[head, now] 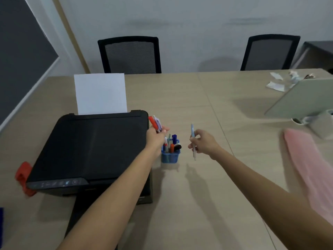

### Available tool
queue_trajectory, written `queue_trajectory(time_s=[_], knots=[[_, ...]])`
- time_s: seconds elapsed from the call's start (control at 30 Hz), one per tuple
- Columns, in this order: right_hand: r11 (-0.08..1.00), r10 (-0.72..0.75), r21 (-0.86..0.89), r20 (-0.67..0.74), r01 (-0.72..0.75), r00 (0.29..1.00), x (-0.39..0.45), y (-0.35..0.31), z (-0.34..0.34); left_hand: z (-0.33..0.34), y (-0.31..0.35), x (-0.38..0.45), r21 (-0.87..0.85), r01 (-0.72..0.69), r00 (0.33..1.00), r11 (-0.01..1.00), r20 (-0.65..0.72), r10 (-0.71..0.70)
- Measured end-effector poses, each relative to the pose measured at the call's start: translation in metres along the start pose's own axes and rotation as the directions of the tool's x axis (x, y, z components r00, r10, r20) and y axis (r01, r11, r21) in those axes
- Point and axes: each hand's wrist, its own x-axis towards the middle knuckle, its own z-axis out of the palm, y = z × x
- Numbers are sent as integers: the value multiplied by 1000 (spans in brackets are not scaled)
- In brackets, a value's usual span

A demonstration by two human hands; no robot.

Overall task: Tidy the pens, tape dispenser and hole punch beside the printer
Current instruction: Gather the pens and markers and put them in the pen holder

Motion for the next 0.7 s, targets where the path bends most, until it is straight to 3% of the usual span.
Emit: queue_trajectory(time_s=[0.13, 0.23, 0.4, 0.53, 0.7], knots=[[965, -136, 199, -185, 173, 973, 34, 2, 7, 20, -28, 29, 17, 96, 986, 995, -137, -93], [939, -196, 237, -232, 250, 953, 48, 9, 21, 28, -46, 39, 29, 159, 974, 987, -170, -152], [950, -246, 160, -150, 269, 958, 65, 26, 38, 39, -62, 41, 51, 180, 965, 982, -203, -167], [948, -318, 11, -35, 319, 947, 73, 29, 43, 40, -65, 37, 51, 74, 965, 996, -256, -58], [918, -393, -70, -21, 391, 919, 79, 24, 41, 41, -71, 36, 94, 8, 969, 996, -245, 15]])
